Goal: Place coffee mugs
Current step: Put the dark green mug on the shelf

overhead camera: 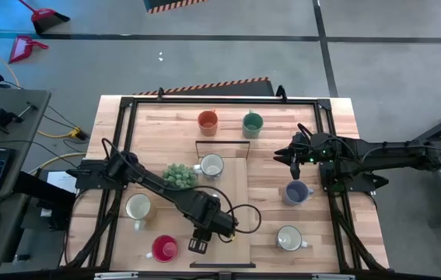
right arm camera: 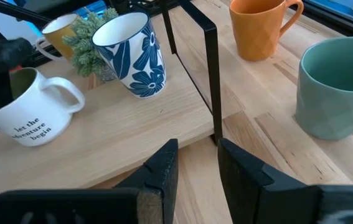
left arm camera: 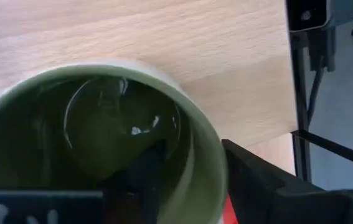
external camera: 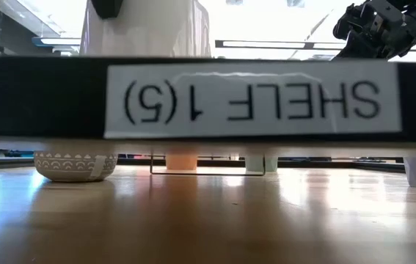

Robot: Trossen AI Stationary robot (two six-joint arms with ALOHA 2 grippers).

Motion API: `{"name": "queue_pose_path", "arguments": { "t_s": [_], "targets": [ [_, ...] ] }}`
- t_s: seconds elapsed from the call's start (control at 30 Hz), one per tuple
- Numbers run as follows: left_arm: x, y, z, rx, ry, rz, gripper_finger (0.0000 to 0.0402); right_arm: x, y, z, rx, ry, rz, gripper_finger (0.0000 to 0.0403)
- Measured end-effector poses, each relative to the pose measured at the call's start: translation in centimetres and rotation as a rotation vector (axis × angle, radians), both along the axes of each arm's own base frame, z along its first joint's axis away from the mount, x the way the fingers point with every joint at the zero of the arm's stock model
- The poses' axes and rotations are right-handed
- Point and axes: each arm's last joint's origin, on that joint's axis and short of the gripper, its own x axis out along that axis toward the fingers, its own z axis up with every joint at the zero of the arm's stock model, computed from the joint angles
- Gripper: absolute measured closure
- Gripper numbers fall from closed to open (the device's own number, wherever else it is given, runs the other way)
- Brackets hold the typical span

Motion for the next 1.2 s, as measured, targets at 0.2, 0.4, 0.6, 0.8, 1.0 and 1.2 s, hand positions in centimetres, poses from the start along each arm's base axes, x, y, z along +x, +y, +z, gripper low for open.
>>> {"name": "queue_pose_path", "arguments": {
  "t_s": [0.2, 0.4, 0.6, 0.8, 1.0, 1.2],
  "targets": [
    [-0.1, 0.3, 2.8, -0.019, -0.051, 0.013, 0.0235, 0.0, 0.0, -0.1, -0.001, 0.011, 0.001, 0.0308],
    [-0.3, 0.6, 4.4, -0.036, -0.051, 0.018, 0.0234, -0.1, 0.0, -0.2, 0.000, 0.023, 0.001, 0.0308],
    [-1.0, 0.4, 5.8, -0.061, -0.012, 0.021, 0.0234, -0.1, 0.0, -0.2, -0.001, 0.025, 0.001, 0.0308],
    [-1.7, -0.9, 6.2, -0.150, 0.044, 0.035, 0.0234, -0.2, 0.0, -0.3, 0.000, 0.039, 0.001, 0.0308],
    [-1.8, -2.1, 4.6, -0.147, 0.049, 0.020, 0.0234, -0.2, 0.0, -0.3, 0.002, 0.038, 0.000, 0.0308],
    [-1.1, -1.3, 3.6, -0.100, 0.016, 0.052, 0.0262, -0.2, 0.0, -0.3, 0.007, 0.037, -0.003, 0.0308]
  ]
}}
